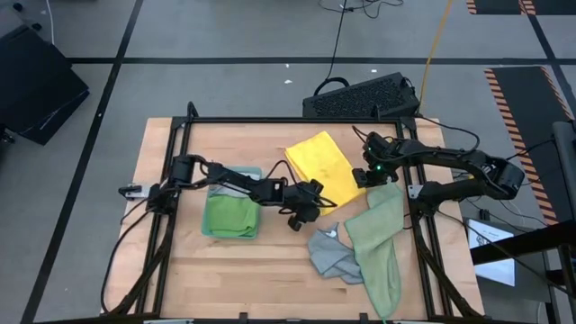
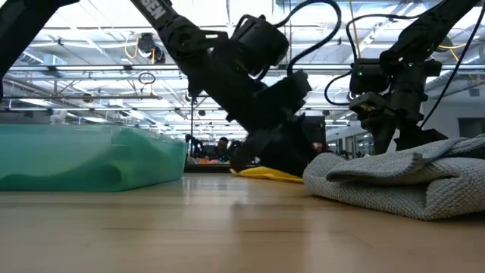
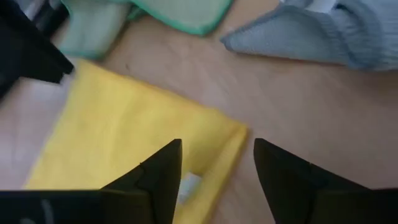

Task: Fold microfiber towels
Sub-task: Fold the yellow microfiber cloth

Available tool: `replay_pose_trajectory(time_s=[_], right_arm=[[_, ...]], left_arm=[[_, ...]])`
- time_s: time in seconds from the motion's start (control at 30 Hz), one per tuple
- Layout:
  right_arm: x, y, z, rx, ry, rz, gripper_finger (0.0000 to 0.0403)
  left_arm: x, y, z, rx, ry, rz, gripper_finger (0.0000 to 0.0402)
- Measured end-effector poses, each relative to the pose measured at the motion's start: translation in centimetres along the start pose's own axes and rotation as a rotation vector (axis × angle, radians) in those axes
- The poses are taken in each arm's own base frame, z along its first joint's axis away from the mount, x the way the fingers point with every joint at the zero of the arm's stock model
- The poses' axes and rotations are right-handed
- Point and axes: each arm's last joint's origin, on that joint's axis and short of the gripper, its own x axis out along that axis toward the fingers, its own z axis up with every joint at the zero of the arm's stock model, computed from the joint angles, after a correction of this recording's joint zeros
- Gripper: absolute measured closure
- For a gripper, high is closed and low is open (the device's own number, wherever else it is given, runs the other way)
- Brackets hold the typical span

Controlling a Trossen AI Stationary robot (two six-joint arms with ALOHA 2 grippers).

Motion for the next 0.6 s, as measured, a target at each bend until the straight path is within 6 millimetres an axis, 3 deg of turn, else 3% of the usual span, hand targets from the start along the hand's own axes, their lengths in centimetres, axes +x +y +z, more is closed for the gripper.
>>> replay_pose_trajectory(time_s=[0.3, 0.6], right_arm=[[0.0, 0.0, 0.0, 0.0, -0.011, -0.011, 0.0223], [0.0, 0.0, 0.0, 0.001, 0.008, 0.007, 0.0222]], left_arm=[[1.3, -0.6, -0.6, 0.057, -0.036, -0.016, 0.0189], [2.0, -1.1, -1.6, 0.019, -0.003, -0.068, 0.0259]])
